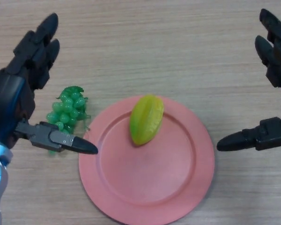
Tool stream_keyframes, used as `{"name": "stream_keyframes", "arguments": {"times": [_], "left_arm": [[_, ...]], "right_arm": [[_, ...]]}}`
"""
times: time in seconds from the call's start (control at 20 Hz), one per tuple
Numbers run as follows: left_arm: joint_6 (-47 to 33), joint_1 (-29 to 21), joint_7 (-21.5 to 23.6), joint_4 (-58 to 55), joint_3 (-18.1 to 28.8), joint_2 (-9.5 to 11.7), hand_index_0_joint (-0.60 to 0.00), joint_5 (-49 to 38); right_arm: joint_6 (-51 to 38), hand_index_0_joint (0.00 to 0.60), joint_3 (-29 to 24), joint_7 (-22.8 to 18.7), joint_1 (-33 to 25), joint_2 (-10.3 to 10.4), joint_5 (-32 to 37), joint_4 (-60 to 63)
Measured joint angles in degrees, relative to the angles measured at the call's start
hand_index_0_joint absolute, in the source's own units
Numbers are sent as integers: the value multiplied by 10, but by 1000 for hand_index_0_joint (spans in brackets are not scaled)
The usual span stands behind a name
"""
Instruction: Pick up the yellow starfruit and place it on the plate
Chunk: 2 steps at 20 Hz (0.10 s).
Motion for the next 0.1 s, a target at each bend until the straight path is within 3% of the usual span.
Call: {"name": "stream_keyframes", "arguments": {"times": [0.1], "left_arm": [[11, 0, 4, -6, 0, 0, 0, -8]], "right_arm": [[5, 0, -3, 4, 2, 0, 0, -3]]}}
